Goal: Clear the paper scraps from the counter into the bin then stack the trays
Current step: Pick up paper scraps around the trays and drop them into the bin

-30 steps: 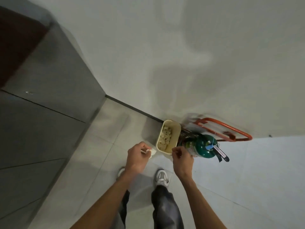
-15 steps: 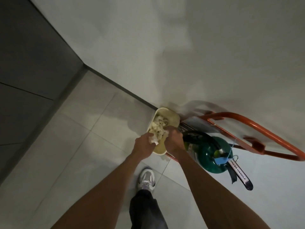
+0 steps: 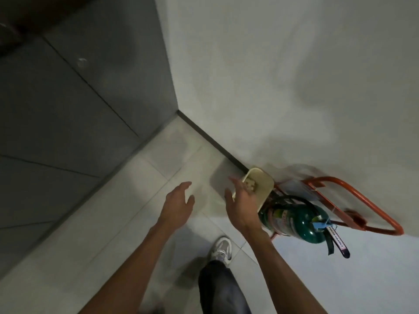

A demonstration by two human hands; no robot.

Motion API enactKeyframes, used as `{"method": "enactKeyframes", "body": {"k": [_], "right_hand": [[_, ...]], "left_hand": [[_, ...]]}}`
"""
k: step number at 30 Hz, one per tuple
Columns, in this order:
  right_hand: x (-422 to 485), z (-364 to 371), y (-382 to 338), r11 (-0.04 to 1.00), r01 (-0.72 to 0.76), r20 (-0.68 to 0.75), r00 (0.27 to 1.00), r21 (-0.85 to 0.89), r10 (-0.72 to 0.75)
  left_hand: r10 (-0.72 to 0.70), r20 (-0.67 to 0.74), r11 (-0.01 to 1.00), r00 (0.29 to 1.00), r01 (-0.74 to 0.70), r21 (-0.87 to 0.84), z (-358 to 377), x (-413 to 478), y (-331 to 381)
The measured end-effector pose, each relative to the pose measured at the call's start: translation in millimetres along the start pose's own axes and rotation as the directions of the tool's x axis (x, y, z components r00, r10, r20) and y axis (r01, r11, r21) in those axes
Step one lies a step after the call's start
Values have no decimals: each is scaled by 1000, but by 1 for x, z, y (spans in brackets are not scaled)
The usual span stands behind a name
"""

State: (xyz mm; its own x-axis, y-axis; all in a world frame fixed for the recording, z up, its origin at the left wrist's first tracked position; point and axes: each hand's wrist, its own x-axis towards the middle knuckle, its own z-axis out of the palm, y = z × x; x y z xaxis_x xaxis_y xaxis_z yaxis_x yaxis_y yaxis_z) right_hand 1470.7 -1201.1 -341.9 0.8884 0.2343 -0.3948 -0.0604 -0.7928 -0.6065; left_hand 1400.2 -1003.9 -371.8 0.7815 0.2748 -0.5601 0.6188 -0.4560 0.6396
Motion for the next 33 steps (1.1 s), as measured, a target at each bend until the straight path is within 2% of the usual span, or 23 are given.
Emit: {"method": "enactKeyframes", "body": {"k": [7,12,17,24,29,33], "right_hand": [[-154,20,-202,974,225,18,974,1,-225],[-262,52,-321,919,392,-4,920,24,-392],[-348,100,-418,848,529,83,844,32,-529],[-432,187,-520,691,716,249,654,102,-714],[-460,260,-576,573,813,409,491,101,-769],[-471,323,-628,482,869,501,368,115,-783]], "left_hand": [[75,-335,996,939,-52,78,-195,-182,-47],[88,-511,996,855,-73,49,-309,-320,-94],[15,-678,999,735,-38,-18,-396,-442,-153],[-158,-848,985,505,27,-168,-473,-567,-250],[-307,-876,951,372,95,-293,-507,-622,-320],[-411,-859,911,306,154,-382,-538,-650,-377]]}}
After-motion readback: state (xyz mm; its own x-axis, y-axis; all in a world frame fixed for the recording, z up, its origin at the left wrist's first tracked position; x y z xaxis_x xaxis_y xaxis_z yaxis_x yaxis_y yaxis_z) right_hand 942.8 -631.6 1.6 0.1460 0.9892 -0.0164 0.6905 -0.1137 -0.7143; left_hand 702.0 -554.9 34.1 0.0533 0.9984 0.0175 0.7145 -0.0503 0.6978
